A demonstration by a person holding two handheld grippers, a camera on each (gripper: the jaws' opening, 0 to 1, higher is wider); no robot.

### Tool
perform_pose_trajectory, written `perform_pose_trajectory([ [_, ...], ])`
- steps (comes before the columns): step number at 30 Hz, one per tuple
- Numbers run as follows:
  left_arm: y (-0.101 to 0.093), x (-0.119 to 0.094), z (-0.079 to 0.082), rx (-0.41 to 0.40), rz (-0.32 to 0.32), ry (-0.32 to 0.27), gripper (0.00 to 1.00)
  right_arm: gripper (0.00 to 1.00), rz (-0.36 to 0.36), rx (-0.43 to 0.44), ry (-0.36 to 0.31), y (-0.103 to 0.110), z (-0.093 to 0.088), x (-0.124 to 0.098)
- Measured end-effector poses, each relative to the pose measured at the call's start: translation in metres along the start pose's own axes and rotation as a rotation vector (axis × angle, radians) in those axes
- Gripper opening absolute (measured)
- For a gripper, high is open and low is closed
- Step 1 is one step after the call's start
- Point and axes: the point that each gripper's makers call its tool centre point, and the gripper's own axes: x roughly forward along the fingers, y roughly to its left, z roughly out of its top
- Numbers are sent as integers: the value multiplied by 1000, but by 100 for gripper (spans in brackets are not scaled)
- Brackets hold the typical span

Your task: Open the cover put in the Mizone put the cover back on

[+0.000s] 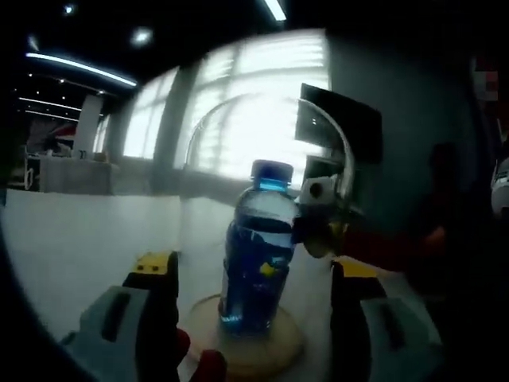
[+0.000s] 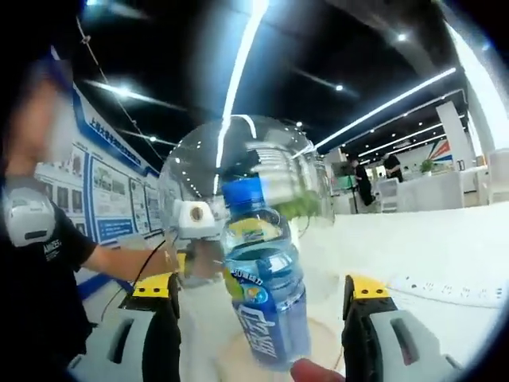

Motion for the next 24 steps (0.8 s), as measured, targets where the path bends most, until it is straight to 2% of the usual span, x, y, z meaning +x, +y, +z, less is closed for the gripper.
perform_pose_trajectory([
  [4, 1, -3, -1, -21, 21, -10, 65, 72, -33, -36, 20, 4, -4, -3],
  [6, 0, -4, -1, -21, 34, -10, 64, 71, -68, -91, 34, 3, -5, -4],
  [11, -11, -9, -1, -5, 69, -21, 61, 68, -127, -132, 38, 8, -3, -8],
  [18, -16, -14, -3, -22, 105, -34, 58, 60, -186, -160, 36, 14, -2, -18],
  [24, -24, -20, -3, 42, 140, -12, 52, 53, -228, -135, 11, 15, -1, -26],
])
